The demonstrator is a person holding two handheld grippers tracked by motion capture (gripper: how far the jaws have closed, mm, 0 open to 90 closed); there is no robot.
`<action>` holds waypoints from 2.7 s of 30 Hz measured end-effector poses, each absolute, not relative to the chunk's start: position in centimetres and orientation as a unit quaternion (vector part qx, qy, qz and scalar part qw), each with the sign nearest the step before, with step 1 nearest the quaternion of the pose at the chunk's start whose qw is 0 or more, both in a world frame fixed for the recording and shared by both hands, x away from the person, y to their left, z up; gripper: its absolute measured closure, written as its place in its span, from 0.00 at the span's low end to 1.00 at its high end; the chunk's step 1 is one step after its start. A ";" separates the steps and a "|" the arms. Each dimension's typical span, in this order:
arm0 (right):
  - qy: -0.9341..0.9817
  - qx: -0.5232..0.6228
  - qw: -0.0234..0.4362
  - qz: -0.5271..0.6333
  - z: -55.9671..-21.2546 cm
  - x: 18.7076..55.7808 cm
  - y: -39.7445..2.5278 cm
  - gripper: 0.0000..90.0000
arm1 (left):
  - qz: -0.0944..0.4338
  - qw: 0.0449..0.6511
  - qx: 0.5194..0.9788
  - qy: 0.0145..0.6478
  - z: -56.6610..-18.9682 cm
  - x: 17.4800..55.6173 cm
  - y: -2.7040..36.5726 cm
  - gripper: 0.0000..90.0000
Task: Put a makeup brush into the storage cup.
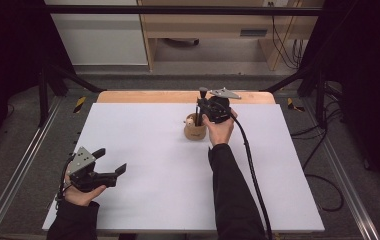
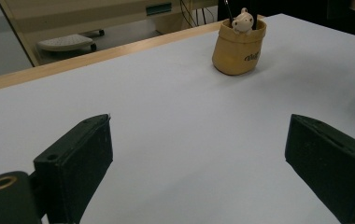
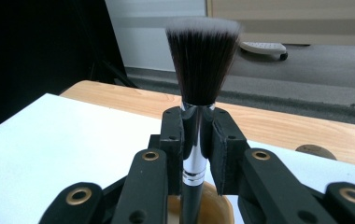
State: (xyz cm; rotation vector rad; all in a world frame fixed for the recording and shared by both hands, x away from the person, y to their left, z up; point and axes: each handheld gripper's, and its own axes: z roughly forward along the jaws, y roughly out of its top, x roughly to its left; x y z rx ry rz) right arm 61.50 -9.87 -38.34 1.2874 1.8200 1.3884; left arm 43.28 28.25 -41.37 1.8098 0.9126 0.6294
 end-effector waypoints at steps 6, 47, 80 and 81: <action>0.678 0.477 0.253 0.499 -38.9 61.7 -9.7 0.86 | 0.259 0.487 0.745 0.374 -41.4 43.3 28.2 0.08; 0.725 0.467 0.200 0.464 -38.9 58.8 -10.9 0.52 | 0.258 0.485 0.748 0.372 -41.5 43.2 27.8 0.08; 0.727 0.404 0.217 0.511 -38.2 49.5 -17.1 0.15 | 0.257 0.483 0.748 0.374 -41.6 43.2 27.8 0.08; 0.726 0.404 0.218 0.511 -38.2 49.3 -17.4 0.15 | 0.256 0.484 0.748 0.375 -41.6 43.3 27.8 0.08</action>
